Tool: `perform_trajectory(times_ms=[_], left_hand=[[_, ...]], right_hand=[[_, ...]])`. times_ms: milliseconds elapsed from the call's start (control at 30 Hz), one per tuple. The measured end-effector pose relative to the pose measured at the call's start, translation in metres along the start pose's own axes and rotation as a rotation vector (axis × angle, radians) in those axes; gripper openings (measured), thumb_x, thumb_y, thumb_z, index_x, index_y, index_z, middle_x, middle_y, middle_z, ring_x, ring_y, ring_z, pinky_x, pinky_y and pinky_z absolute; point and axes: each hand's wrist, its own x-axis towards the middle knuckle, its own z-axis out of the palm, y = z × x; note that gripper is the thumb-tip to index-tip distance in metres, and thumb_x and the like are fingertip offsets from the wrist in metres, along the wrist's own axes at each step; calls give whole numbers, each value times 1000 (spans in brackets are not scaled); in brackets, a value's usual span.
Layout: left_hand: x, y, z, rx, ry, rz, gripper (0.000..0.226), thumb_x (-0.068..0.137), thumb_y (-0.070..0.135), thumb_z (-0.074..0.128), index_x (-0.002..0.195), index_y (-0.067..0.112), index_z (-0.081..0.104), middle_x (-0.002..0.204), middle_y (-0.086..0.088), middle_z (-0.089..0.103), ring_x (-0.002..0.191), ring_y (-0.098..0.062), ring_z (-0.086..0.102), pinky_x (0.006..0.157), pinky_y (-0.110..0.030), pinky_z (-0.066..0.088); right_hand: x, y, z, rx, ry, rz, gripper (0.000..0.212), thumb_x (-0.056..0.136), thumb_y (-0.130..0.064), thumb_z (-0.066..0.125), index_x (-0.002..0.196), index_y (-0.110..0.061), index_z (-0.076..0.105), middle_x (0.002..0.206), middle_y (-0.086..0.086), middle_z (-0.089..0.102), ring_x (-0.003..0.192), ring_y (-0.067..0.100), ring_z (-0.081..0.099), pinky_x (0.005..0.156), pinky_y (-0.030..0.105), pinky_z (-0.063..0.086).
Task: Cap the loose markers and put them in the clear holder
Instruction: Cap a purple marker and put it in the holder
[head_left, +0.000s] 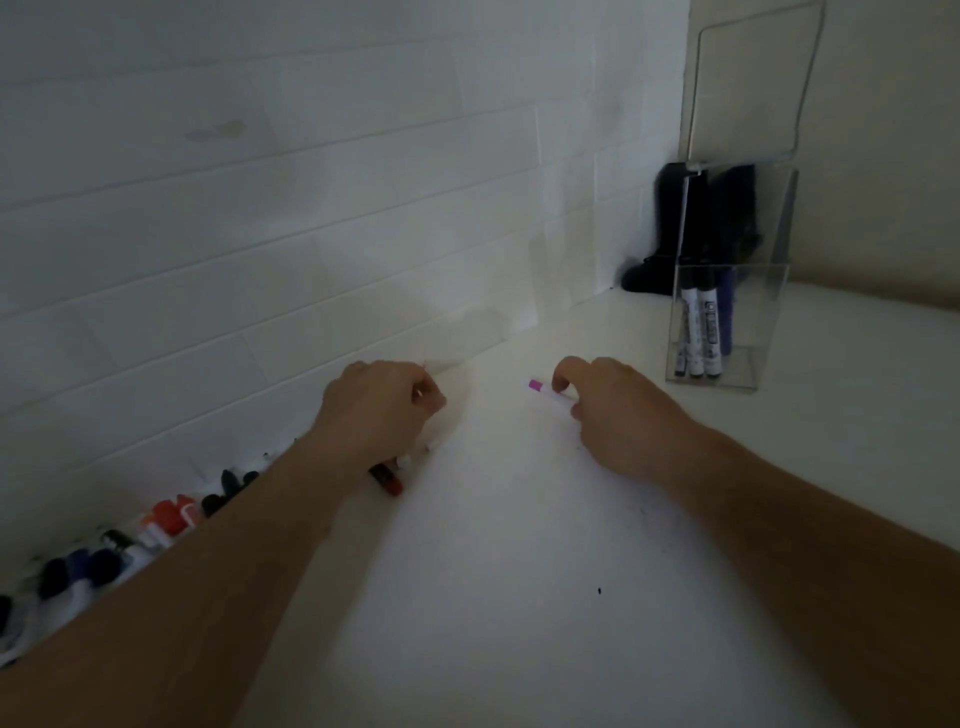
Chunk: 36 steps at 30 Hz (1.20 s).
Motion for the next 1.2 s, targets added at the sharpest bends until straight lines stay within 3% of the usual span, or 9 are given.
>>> perform_trajectory(times_ms=[100,167,233,300,433,500,633,867,1200], left_hand=[[-8,4,-1,-11,-222,-61,33,80,67,67,100,40,65,96,18,67,71,-13,73,91,-39,51],[-14,11,0,-110,-214,-39,23,82,55,73,96,37,67,93,14,67,56,-15,72,70,-35,61],[-15,20,6,-131,-130,24,17,88,48,69,101,36,69,97,14,66,69,-13,69,56,-26,57],[-14,27,16,-224,-38,111,20,96,44,60,114,37,66,98,13,65,80,-7,59,64,-22,45],[-18,47,30,-1063,42,1,16,103,21,53,105,25,68,83,4,66,73,-12,58,64,-24,45],[-21,55,30,-1551,-36,-159,16,102,8,51,101,13,66,82,-4,68,70,-14,58,60,-24,48],[-24,53,32,-1986,-145,-327,19,104,3,47,102,7,65,86,-10,70,71,-14,61,62,-19,56],[-28,52,39,-2012,-134,-347,23,106,15,45,101,8,66,77,-4,63,66,-11,54,64,-19,50],[-32,54,41,-1929,-119,-294,24,106,14,44,101,7,66,73,-4,56,64,-12,47,64,-24,42]], right_hand=[[2,0,2,-7,-14,-3,43,94,-6,57,131,-25,50,112,6,52,92,22,54,73,32,45],[2,0,4,-20,-29,6,47,95,-7,56,138,-26,46,117,9,52,95,24,54,76,34,46],[5,1,5,-15,-42,18,55,95,-5,54,144,-26,42,119,10,50,95,25,54,78,35,48],[7,3,6,19,-31,23,56,93,-1,53,143,-25,44,116,9,45,85,23,53,73,34,47],[9,11,10,66,44,-12,39,95,3,52,127,-18,57,106,4,45,68,11,42,59,18,38],[10,10,8,97,95,4,24,103,-13,49,123,-21,60,103,1,48,75,11,48,62,17,37],[10,3,4,167,140,35,25,104,-41,48,108,-27,67,95,-3,64,84,12,59,70,25,46],[1,-13,-4,165,424,-164,16,95,-45,61,94,-31,70,81,-12,63,76,7,57,71,28,48],[0,-18,6,-13,483,-318,24,94,-47,57,100,-31,73,81,-8,58,73,13,52,66,28,42]])
